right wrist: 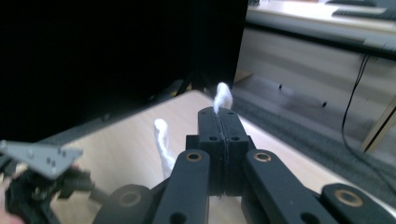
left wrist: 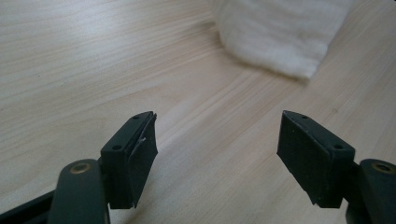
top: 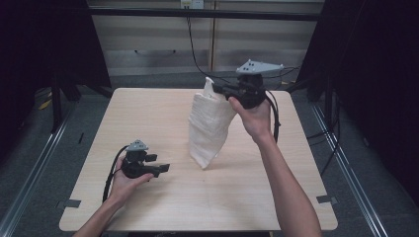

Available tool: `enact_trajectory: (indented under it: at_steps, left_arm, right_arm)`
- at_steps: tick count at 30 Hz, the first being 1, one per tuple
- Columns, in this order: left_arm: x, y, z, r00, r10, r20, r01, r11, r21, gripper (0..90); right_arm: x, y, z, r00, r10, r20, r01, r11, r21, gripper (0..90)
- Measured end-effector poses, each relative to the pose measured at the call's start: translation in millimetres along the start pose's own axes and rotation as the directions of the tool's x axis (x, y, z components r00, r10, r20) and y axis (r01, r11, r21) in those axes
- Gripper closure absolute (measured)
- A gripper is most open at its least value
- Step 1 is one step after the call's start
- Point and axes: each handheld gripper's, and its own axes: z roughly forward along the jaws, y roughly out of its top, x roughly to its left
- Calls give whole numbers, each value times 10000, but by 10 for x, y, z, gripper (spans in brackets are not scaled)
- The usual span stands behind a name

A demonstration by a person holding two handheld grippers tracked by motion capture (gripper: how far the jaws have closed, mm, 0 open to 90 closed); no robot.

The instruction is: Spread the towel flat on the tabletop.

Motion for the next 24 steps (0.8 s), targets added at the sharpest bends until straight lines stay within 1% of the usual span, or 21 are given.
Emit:
enact_trajectory:
  at_steps: [1,2,3,5,7,9,10,11,12,13,14,15,16,17,18,21,22,23,24]
  left_arm:
    - [2,0,-2,10000,0,-3,0,10000,7,283]
    - [5,0,-3,10000,11,-9,-11,10000,7,283]
    - [2,-2,-2,10000,-37,-3,37,10000,-8,284]
    - [2,-3,1,10000,0,-13,0,10000,19,288]
    - [0,-3,3,10000,-1,-15,1,10000,19,289]
    - [-7,-5,8,10000,4,-21,-4,10000,13,290]
    - [-9,-5,11,10000,20,-19,-20,10000,30,291]
    - [-9,-5,11,10000,20,-19,-20,10000,30,292]
    - [-12,-6,12,10000,25,-38,-25,10000,30,292]
    - [-15,-6,14,10000,25,-44,-25,10000,33,295]
    - [-17,-6,14,10000,46,-47,-46,10000,40,295]
    - [-17,-6,14,10000,46,-47,-46,10000,40,297]
    - [-20,-5,15,10000,49,-46,-49,10000,39,297]
    - [-22,-5,17,10000,55,-48,-55,10000,37,302]
    - [-22,-5,20,10000,74,-65,-74,10000,40,302]
    - [-33,-5,31,9999,164,-22,-164,9998,91,312]
    - [-36,-4,32,9998,214,-29,-214,9997,101,315]
    - [-46,-5,34,9999,154,-10,-154,9999,75,316]
    - [-51,-6,35,9998,184,5,-184,9998,72,320]
  right_arm:
    - [-3,153,-37,9998,-156,159,159,9997,-191,900]
    - [-3,153,-37,9998,-156,159,159,9997,-191,900]
    - [-7,214,-53,9995,-234,234,240,9993,-273,900]
    - [-14,343,-96,9991,-256,353,273,9984,-500,900]
    - [-10,363,-110,9993,-234,307,253,9977,-625,900]
    - [16,296,-100,9995,-253,184,263,9981,-564,900]
    - [26,231,-84,9997,-228,115,233,9987,-463,900]
    - [26,231,-84,9997,-228,115,233,9987,-463,900]
    - [37,146,-61,9998,-209,38,210,9992,-331,900]
    - [52,-66,-8,9999,-96,-108,96,10000,-1,900]
    - [54,-185,20,9998,-9,-177,12,9999,169,900]
    - [54,-185,20,9998,-9,-177,12,9999,169,900]
    - [54,-308,43,9996,109,-252,-102,9995,283,900]
    - [45,-540,79,9988,347,-347,-327,9979,564,900]
    - [45,-540,79,9988,347,-347,-327,9979,564,900]
    - [27,-845,110,9964,742,-404,-705,9936,883,900]
    - [27,-939,119,9958,832,-382,-788,9914,1047,900]
    - [30,-1033,125,9953,885,-401,-832,9894,1188,900]
    - [33,-1117,123,9951,911,-376,-853,9873,1343,900]
